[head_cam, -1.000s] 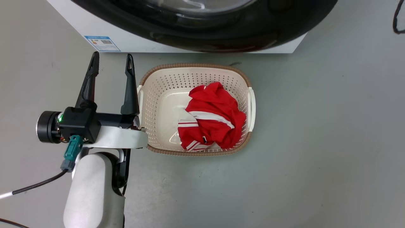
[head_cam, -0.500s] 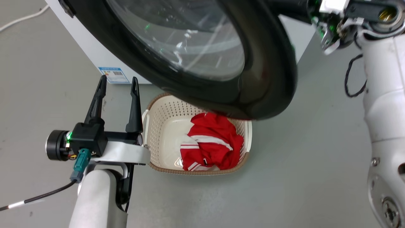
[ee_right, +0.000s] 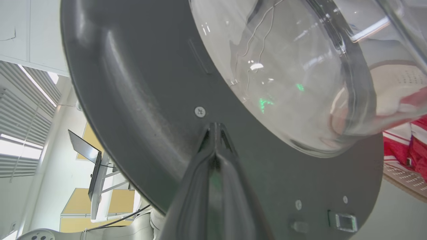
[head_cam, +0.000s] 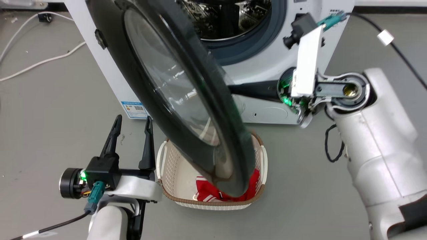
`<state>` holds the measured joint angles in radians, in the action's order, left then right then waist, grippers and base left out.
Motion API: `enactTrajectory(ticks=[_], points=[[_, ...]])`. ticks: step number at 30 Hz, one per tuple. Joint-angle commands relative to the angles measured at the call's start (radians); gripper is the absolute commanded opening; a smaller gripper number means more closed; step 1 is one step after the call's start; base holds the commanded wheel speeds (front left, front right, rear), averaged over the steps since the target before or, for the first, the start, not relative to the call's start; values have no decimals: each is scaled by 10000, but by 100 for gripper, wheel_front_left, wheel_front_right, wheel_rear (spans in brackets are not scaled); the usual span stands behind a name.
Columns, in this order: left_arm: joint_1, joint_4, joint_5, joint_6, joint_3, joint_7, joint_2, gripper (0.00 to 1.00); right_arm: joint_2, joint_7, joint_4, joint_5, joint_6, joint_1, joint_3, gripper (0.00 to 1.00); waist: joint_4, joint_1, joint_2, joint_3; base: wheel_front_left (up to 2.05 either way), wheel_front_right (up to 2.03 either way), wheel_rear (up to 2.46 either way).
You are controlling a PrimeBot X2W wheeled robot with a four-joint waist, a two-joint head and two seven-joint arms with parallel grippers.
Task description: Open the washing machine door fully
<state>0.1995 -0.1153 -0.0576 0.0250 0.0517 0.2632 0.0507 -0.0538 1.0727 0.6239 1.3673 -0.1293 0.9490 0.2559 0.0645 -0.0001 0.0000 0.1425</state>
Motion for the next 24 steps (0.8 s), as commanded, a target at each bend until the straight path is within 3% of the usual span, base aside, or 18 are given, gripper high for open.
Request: enactTrajectory(ticks=[1,6,14,24], points=[[-196,-4,-50,-54,27,23,-9,100,66,-101,-212,320,-25,-357,363,0,90,1,0,-207,0,0,0],[-356,-39,-70,-101,113,23,-7,100,59,-457,-606,985,-25,-808,1358,0,128,1,0,-347,0,0,0],[-401,-49,-122,-133,142,23,-7,100,62,-1138,-957,1571,-25,-1154,2076,0,120,1,0,-444,0,0,0],[-544,18,-62,-182,-138,23,-8,100,-239,-4014,-1956,1153,-25,-2362,1072,0,-242,1,0,-638,0,0,0]])
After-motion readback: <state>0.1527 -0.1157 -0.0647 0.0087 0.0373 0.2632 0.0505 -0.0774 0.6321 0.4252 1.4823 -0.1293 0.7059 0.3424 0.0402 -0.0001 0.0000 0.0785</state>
